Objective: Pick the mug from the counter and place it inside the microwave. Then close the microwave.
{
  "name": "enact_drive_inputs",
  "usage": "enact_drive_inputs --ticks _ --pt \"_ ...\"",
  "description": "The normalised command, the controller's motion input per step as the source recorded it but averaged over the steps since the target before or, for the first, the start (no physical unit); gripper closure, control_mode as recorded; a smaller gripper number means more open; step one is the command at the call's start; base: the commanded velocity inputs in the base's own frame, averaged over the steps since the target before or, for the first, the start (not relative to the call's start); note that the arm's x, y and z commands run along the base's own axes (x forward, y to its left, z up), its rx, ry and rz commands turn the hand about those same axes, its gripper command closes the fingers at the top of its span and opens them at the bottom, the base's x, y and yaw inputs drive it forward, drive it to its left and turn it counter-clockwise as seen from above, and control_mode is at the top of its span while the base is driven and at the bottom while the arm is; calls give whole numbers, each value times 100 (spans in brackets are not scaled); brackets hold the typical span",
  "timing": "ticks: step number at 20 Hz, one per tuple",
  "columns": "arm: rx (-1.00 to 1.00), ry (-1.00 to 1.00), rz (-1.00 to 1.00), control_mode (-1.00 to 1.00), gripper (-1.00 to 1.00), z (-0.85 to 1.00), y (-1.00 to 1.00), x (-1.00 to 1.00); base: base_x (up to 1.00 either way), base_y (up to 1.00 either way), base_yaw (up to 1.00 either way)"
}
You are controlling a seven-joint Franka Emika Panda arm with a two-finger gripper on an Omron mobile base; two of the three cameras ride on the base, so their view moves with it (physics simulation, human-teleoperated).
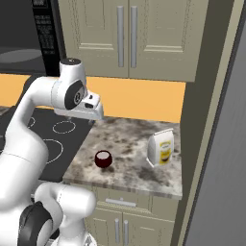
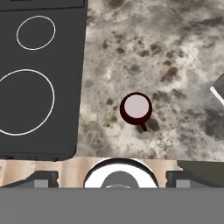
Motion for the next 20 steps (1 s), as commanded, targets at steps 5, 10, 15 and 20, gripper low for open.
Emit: enact_drive_inputs --ticks 5,10,15,20 --pt "-7 9 0 -100 -100 -26 0 -18 0 0 0" --pt "-11 11 0 -100 -100 -17 -1 1 0 0 0" --pt "-1 2 1 -100 -100 -8 -34 1 0 0 0" --pt "0 -1 6 -100 -100 -16 -21 5 0 0 0"
